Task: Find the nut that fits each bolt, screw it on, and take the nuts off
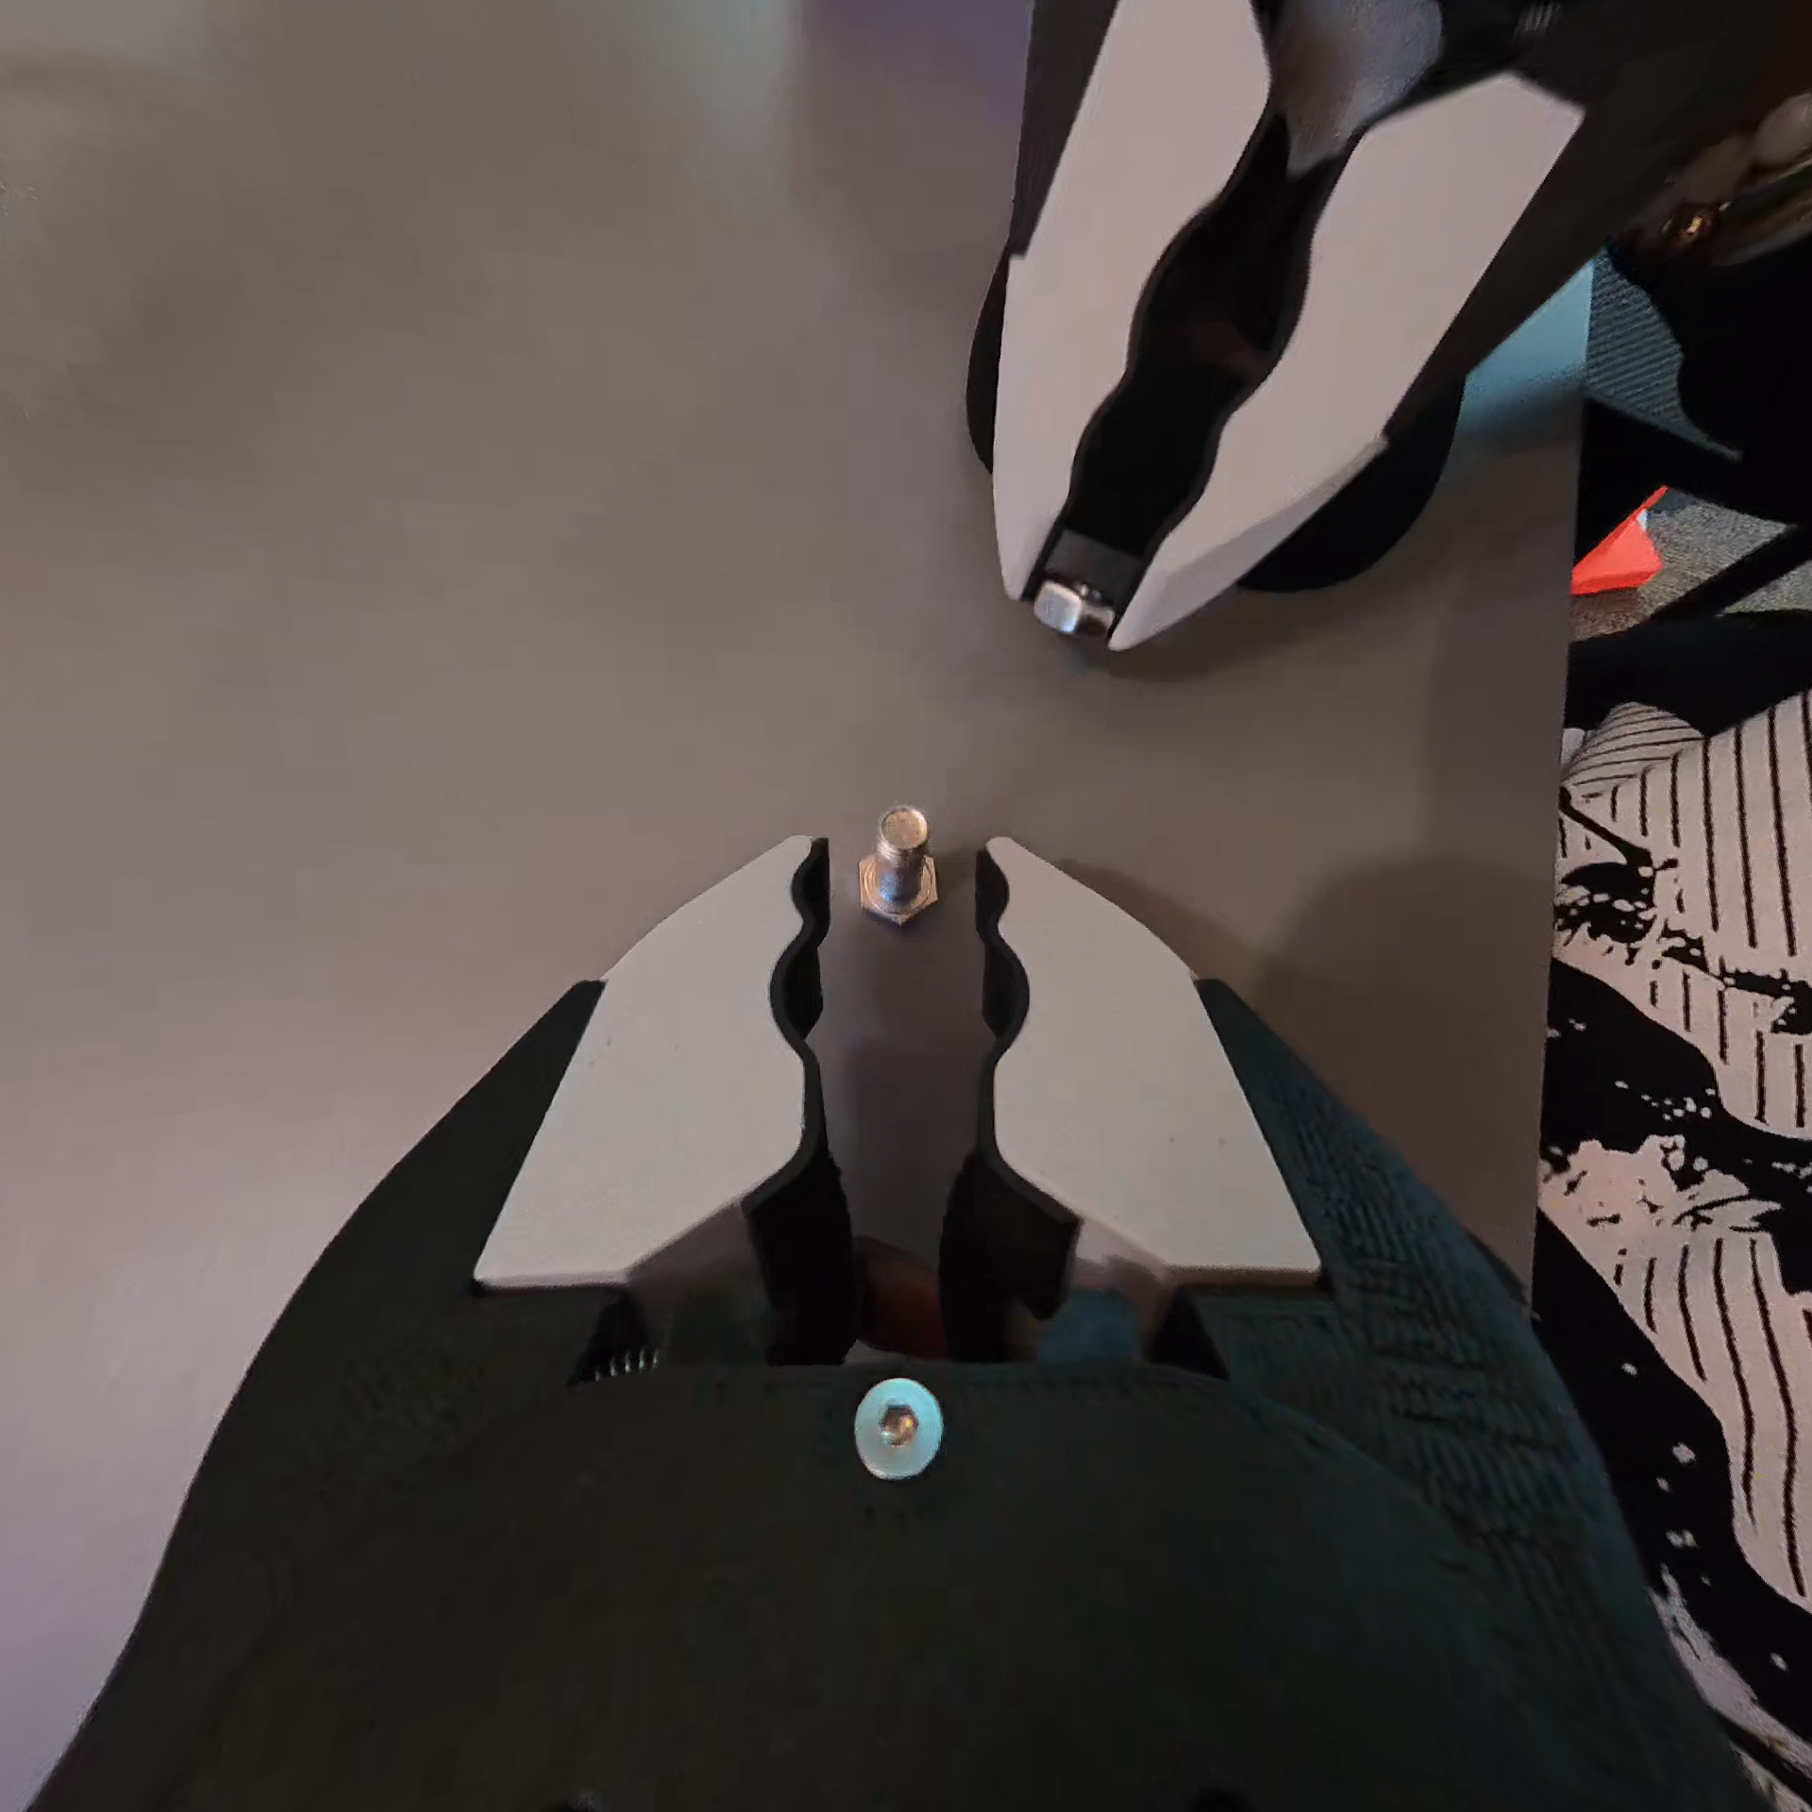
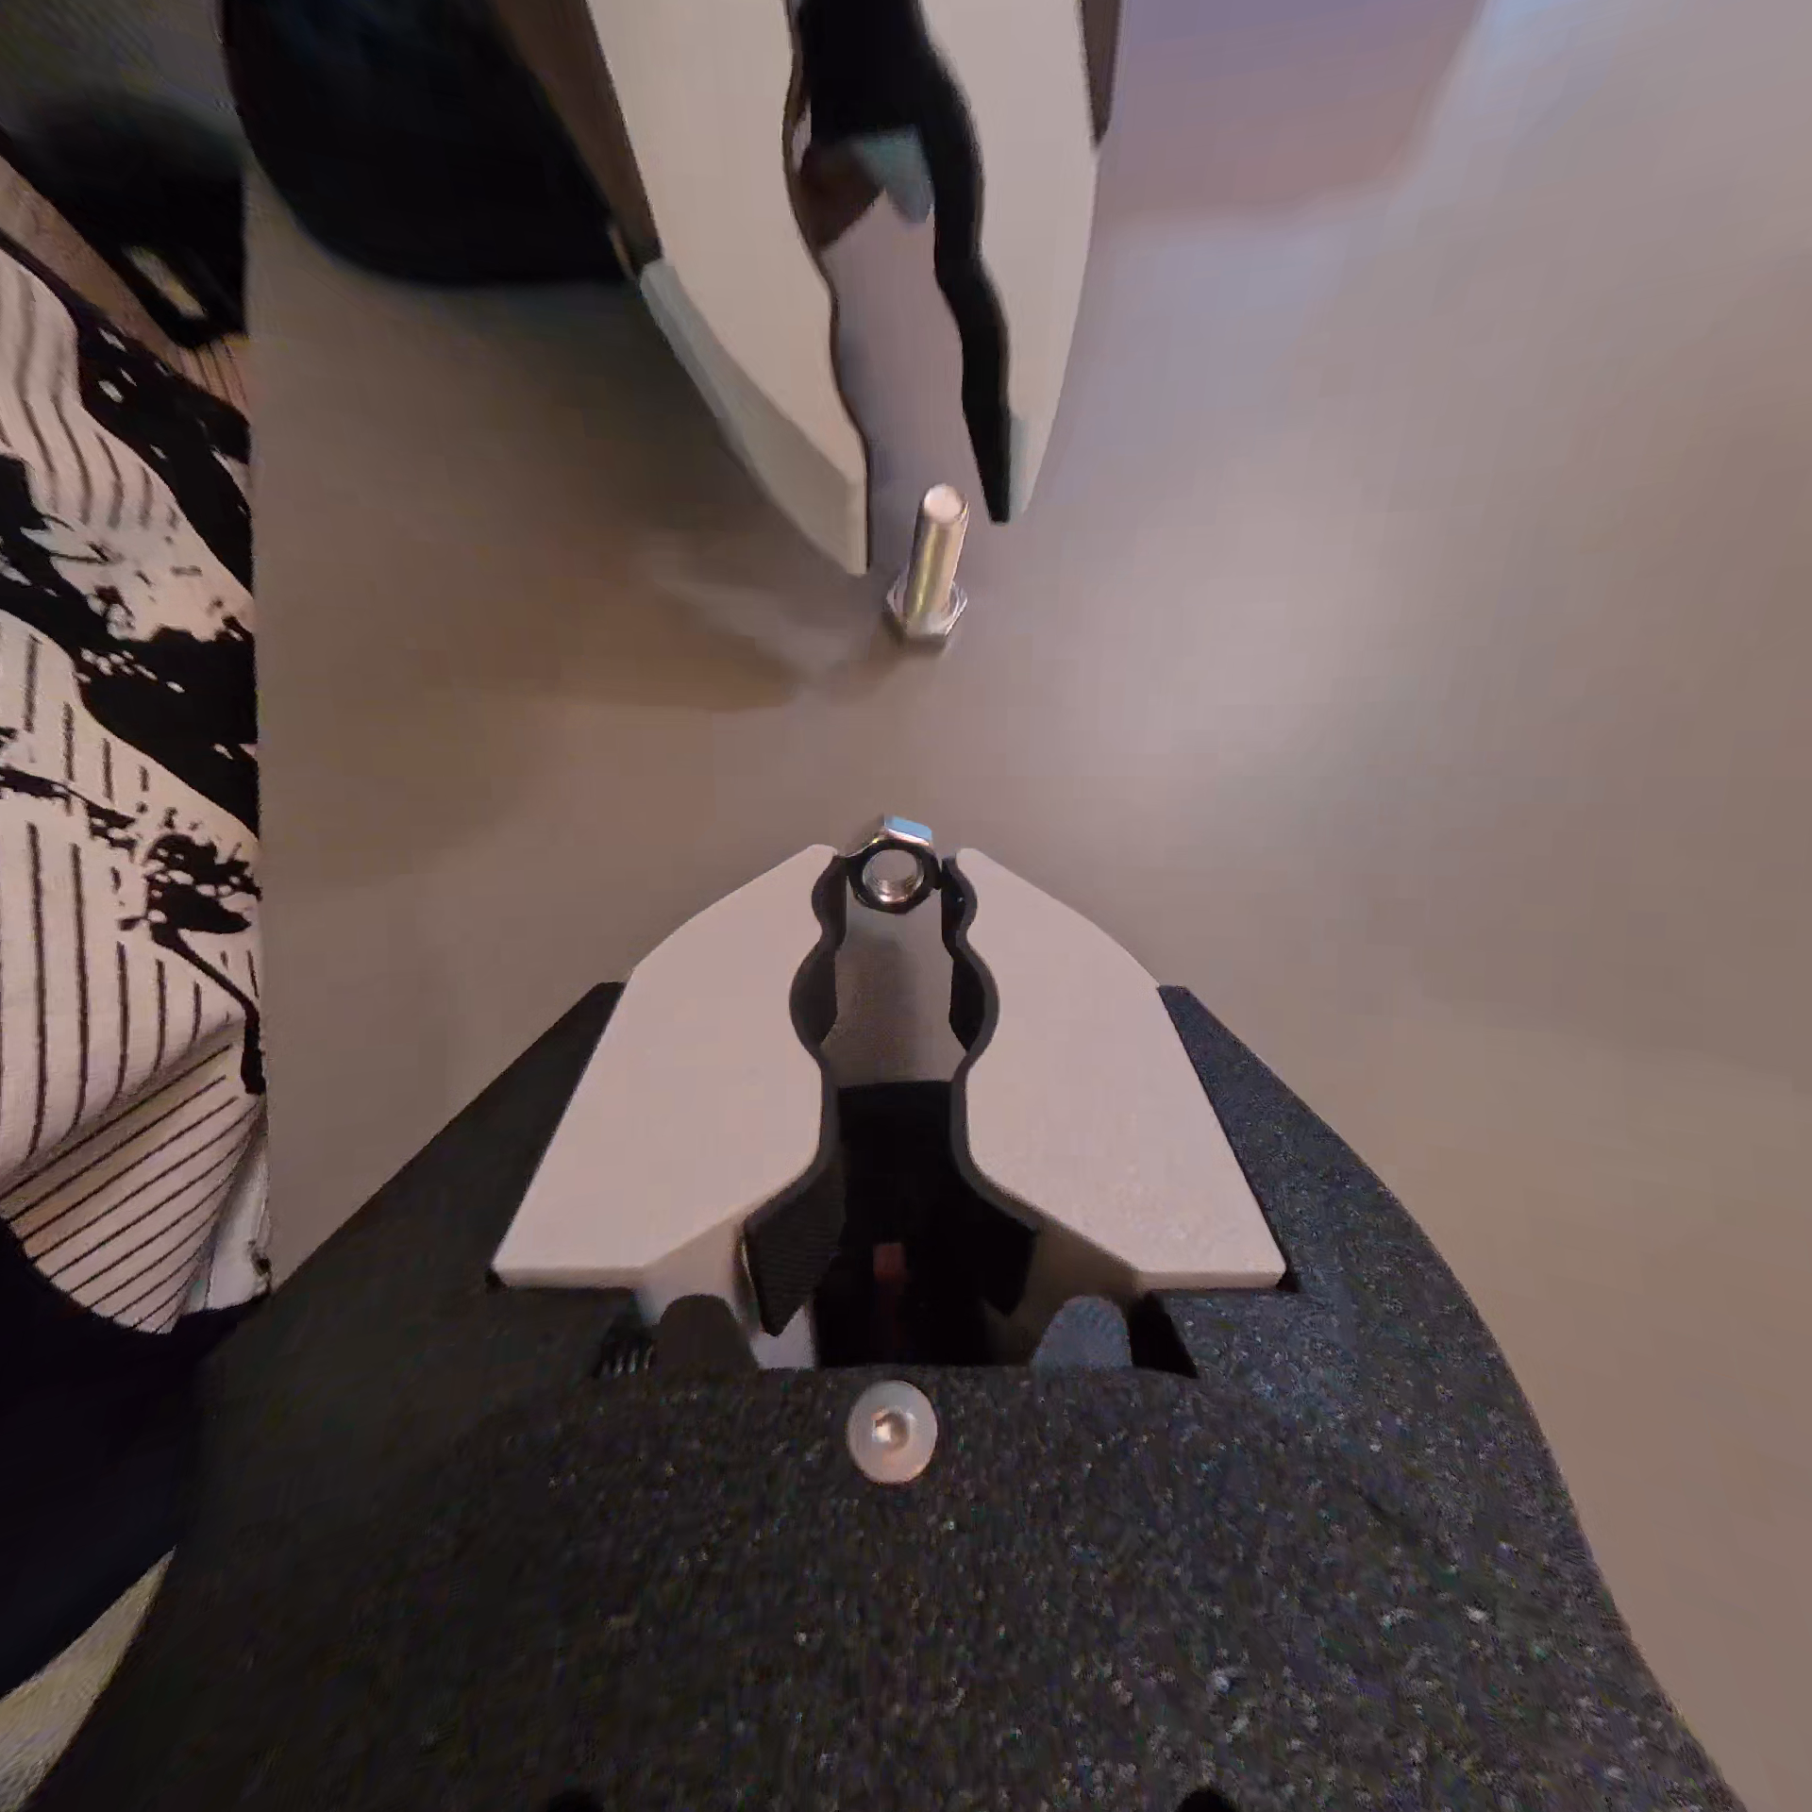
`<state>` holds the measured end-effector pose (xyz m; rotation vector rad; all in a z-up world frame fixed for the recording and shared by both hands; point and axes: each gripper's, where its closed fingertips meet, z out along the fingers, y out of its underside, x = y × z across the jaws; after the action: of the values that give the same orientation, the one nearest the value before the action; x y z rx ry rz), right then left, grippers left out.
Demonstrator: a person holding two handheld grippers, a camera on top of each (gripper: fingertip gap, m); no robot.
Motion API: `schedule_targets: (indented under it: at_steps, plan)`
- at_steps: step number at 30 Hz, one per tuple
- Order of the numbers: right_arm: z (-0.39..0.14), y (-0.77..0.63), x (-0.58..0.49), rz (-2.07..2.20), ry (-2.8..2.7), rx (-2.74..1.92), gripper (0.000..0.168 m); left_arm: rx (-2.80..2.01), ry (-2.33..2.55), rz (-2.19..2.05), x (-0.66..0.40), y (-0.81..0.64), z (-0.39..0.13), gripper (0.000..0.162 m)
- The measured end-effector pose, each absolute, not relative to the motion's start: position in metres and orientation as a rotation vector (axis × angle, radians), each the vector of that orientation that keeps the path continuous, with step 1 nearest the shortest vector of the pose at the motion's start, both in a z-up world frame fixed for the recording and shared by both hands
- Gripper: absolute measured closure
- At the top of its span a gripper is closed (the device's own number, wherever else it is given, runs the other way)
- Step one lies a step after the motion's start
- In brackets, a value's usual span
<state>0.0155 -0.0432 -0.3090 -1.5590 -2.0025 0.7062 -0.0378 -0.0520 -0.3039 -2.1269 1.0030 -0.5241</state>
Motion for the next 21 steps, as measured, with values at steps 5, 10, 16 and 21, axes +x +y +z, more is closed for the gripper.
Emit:
schedule_targets:
  at_steps: [5, 10, 16, 21]
  plan:
    - [-0.321, -0.043, 0.014, 0.620, -2.064, -1.623, 0.150, -2.114, 1.048, -0.523, -0.033, -0.053, -0.306, 0.151]
    - [-0.325, -0.040, 0.010, 0.616, -2.036, -1.660, 0.148, -2.094, 1.080, -0.513, -0.032, -0.056, -0.306, 0.152]
    - [-0.290, -0.049, -0.015, 0.957, -1.821, -1.604, 0.142, -2.078, 1.091, -0.497, -0.031, -0.057, -0.307, 0.152]
    - [-0.287, -0.054, -0.026, 0.982, -1.838, -1.552, 0.149, -2.153, 1.125, -0.504, -0.032, -0.060, -0.319, 0.147]
